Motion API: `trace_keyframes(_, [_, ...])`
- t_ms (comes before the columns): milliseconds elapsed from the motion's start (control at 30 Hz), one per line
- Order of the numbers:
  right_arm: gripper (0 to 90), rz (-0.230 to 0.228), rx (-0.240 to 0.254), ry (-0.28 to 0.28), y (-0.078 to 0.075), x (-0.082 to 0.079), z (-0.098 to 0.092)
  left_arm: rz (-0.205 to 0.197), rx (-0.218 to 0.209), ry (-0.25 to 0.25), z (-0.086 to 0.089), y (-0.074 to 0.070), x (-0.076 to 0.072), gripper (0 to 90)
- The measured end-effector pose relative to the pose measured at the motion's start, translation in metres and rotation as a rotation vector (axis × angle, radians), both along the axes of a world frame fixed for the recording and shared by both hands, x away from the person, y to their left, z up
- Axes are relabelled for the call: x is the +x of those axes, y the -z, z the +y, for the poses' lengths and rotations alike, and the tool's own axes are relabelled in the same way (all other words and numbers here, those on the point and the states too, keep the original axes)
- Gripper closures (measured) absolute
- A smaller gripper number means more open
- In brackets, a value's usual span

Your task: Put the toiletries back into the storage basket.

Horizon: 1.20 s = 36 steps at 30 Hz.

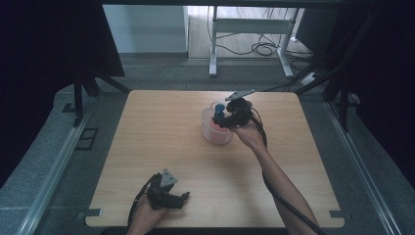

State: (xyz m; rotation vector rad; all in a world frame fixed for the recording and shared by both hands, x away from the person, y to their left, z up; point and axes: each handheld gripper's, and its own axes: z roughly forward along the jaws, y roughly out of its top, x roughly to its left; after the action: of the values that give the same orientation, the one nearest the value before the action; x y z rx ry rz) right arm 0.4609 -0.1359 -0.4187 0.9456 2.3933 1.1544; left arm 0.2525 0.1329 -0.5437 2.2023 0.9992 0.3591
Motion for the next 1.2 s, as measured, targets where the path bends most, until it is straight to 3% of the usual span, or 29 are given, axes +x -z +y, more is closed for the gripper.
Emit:
trace_keyframes(333, [14.5,0.003,0.016,-0.006,-0.006,-0.007,-0.004,-0.001,-0.001,0.000,0.000,0.000,0.000,10.4])
trace_keyframes(1200, [12.0,-0.005,0.009,-0.007,-0.008,-0.022,-0.016,-0.001,0.001,0.002,0.000,0.000,0.000,10.4])
